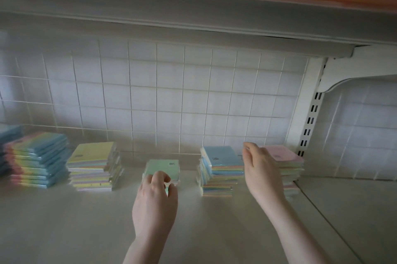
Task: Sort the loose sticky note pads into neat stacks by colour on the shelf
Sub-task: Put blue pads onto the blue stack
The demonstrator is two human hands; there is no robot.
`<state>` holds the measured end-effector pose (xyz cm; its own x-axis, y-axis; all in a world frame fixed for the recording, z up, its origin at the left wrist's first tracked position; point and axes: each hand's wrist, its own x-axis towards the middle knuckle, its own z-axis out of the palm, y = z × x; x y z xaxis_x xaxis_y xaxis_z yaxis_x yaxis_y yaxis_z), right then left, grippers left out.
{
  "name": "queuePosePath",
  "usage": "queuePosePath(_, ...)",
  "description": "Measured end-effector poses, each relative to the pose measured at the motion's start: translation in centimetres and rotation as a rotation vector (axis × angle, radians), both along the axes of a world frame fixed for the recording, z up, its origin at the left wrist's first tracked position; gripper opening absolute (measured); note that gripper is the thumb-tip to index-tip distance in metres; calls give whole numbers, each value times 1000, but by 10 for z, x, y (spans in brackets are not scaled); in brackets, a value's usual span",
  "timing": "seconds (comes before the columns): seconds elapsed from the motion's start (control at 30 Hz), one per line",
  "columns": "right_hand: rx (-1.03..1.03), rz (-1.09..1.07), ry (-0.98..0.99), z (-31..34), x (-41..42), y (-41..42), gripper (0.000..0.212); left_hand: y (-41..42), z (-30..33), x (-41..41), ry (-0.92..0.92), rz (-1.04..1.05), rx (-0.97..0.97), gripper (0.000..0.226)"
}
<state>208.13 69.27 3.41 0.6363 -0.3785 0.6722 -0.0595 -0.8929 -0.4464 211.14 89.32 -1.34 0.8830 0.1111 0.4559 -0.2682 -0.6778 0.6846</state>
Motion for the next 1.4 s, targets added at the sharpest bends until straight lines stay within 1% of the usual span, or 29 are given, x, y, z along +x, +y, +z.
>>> queuePosePath(0.07, 19, -6, -45, 0, -16, 0, 29, 1, -1, -2, 7, 3, 1, 9)
queuePosePath(0.17, 36, -46, -33, -10, -40, -7, 24, 3, -3, -6, 4, -5, -11, 10)
queuePosePath(0.3, -27, -144, -30, -30, -74, -28, 6, -4, -2, -15, -15, -34, 50, 13)
queuePosePath(0.4, -87, -210, 8, -46, -95, -54, 17, -22, 1, -29, -77, -75, 106, 14)
queuePosePath(0.5, -126, -268, 25, -60, -112, -86, 23, -46, -4, -49, -82, -139, 166, 15)
queuePosePath(0.57, -122, -301, 30, -67, -124, -106, 25, -65, -13, -59, -77, -181, 214, 19)
queuePosePath(0.67, -129, -313, 31, -76, -144, -136, 27, -97, -15, -76, -47, -179, 238, 19)
queuePosePath(0.73, -131, -321, 34, -78, -160, -159, 27, -123, -15, -89, -33, -171, 272, 24)
queuePosePath(0.83, -151, -332, 23, -81, -189, -204, 31, -170, -15, -115, -14, -179, 259, 26)
queuePosePath(0.97, -132, -363, 18, -84, -232, -267, 32, -237, -19, -149, 60, -196, 286, 28)
queuePosePath(1.03, -151, -353, 5, -86, -250, -297, 28, -270, -19, -165, 84, -196, 290, 28)
queuePosePath(1.2, -132, -357, -15, -86, -283, -350, 9, -332, -14, -195, 109, -251, 294, 29)
queuePosePath(1.23, -132, -371, -18, -84, -288, -357, 9, -341, -12, -199, 105, -258, 288, 29)
queuePosePath(1.3, -133, -380, -22, -81, -294, -372, 20, -356, -6, -204, 91, -271, 284, 30)
queuePosePath(1.33, -130, -393, -25, -79, -296, -379, 21, -364, -2, -205, 78, -283, 288, 30)
queuePosePath(1.4, -96, -428, -15, -77, -300, -389, 10, -377, 3, -204, 48, -310, 288, 30)
